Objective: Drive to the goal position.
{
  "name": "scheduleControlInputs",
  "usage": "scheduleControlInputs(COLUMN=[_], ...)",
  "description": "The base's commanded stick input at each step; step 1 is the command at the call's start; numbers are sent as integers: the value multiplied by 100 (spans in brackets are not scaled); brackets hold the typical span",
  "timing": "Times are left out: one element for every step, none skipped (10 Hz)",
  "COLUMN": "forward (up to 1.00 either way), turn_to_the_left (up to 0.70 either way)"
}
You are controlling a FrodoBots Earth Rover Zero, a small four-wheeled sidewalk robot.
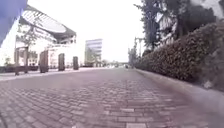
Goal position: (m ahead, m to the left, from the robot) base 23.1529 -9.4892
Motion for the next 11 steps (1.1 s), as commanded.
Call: scheduleControlInputs(forward=[70, 70, 70, 70, 70, 70, 70, 70, 70, 70, 70], turn_to_the_left=[0, 0, 0, 0, 0, 0, 0, 0, 0, 0, 0])
